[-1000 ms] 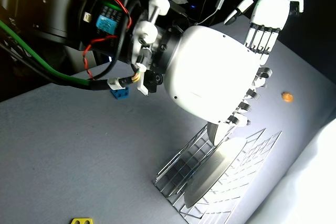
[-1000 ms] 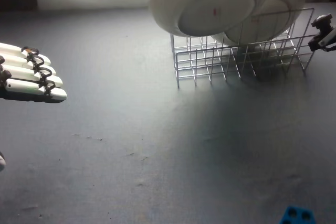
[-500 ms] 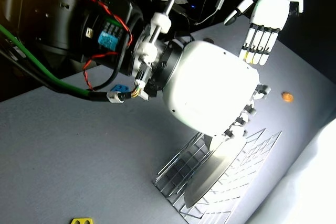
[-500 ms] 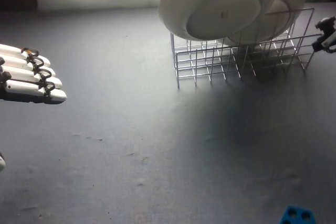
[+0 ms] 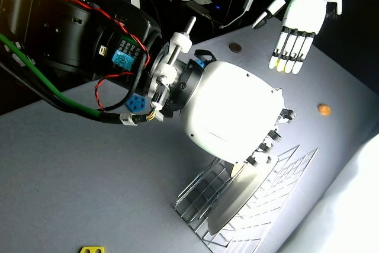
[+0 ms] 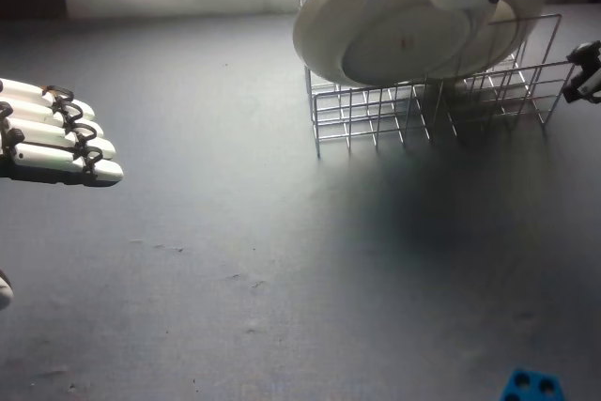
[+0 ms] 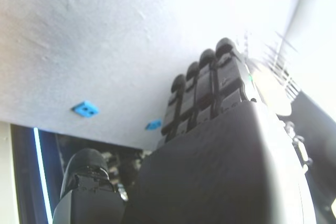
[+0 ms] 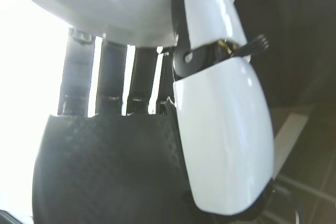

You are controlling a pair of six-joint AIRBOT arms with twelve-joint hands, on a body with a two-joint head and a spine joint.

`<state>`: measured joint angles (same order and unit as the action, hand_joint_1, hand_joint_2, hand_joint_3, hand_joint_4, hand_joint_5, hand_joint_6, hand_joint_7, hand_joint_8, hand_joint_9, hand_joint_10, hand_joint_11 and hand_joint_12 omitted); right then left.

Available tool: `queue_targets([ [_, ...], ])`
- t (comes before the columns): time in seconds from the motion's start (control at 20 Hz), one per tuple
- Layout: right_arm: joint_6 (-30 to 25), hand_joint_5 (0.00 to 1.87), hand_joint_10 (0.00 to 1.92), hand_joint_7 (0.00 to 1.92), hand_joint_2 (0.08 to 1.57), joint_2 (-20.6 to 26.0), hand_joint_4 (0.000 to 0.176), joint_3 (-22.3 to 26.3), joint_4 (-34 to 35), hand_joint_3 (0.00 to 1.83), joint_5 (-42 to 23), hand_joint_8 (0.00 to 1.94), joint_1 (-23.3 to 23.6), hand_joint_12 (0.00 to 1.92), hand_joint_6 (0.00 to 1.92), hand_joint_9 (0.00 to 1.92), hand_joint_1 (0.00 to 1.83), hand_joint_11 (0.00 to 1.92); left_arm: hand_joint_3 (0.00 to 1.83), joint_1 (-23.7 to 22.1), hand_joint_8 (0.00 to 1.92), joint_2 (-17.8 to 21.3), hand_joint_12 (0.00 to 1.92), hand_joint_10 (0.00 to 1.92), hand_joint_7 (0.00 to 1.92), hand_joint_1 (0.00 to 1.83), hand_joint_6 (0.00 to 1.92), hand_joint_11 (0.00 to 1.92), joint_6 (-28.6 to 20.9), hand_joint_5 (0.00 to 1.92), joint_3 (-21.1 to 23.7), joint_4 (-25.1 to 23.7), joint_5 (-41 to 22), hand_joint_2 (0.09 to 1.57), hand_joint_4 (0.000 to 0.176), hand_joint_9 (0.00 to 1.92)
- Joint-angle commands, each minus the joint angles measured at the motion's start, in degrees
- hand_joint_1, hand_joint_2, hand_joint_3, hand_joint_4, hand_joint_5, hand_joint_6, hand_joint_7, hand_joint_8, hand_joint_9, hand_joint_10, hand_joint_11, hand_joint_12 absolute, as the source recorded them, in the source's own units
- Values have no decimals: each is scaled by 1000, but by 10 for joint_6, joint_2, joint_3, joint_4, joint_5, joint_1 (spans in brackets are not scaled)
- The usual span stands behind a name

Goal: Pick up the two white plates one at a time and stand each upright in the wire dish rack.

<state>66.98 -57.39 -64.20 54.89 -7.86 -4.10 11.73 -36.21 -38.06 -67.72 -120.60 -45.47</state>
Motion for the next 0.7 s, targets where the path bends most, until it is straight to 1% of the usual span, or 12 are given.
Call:
queue_targets([
  [0.0,-5,988,1079,1105,1084,2,0,-6,-7,0,-59,720,5,1069,1015,933,1380,724,0,-3,0,3,0,0,0,0,0,0,-2,0,1,27,13,1037,0,0],
  [0.15,-4,984,1076,1106,1084,-4,0,-13,-24,0,-60,734,1,1069,1011,935,1381,722,2,-3,0,3,0,0,0,0,0,0,-2,0,1,27,13,1042,0,0],
  [0.2,-4,904,1176,1025,1122,-5,0,-14,-27,6,-62,896,1,1109,1140,847,1368,662,2,-3,0,3,0,0,0,0,0,0,-2,0,1,27,13,1042,0,0],
  [0.25,-4,876,1215,995,1137,-6,0,-15,-28,3,-64,953,0,1157,1185,817,1364,633,2,-3,0,3,0,0,0,0,0,0,-2,0,1,27,13,1041,0,0],
  [0.3,-4,953,1124,1062,1103,-7,0,-16,-32,0,-66,807,-1,1097,1066,902,1375,714,1,-3,0,3,0,0,0,0,0,0,-2,0,1,27,13,1040,0,0],
  [0.35,-4,930,1164,1029,1113,-9,0,-18,-39,3,-69,849,-3,1100,1104,879,1371,698,0,-2,0,2,0,0,0,0,0,0,-2,0,1,27,13,1039,0,0],
  [0.4,-4,983,1100,1078,1090,-11,0,-19,-42,0,-71,774,-5,1073,1008,926,1378,733,3,-2,0,2,0,0,0,0,0,0,-2,0,1,27,13,1044,0,0],
  [0.45,-4,988,1091,1088,1088,-12,0,-21,-43,0,-72,768,-7,1066,999,924,1379,730,3,-2,0,2,0,0,0,0,0,0,-2,0,1,27,13,1044,0,0],
  [0.5,-4,996,1125,1089,1083,-15,0,-24,-43,0,-72,761,-10,1092,933,949,1382,732,0,-2,0,2,0,0,0,0,0,0,-2,0,2,27,13,1039,0,0],
  [0.55,-4,995,1133,1087,1085,-16,0,-26,-43,1,-73,772,-11,1103,936,937,1381,721,3,-2,0,2,0,0,0,0,0,0,-2,0,2,27,13,1046,0,0],
  [0.6,-4,985,1138,1075,1093,-18,0,-27,-43,0,-73,772,-12,1109,991,912,1378,707,1,-2,0,2,0,0,0,0,0,0,-2,0,2,27,13,1040,0,0],
  [0.65,-4,976,1131,1083,1094,-20,0,-30,-43,0,-74,781,-14,1111,1003,905,1378,705,0,-2,0,2,0,0,0,0,0,0,-2,0,2,26,13,1030,0,0],
])
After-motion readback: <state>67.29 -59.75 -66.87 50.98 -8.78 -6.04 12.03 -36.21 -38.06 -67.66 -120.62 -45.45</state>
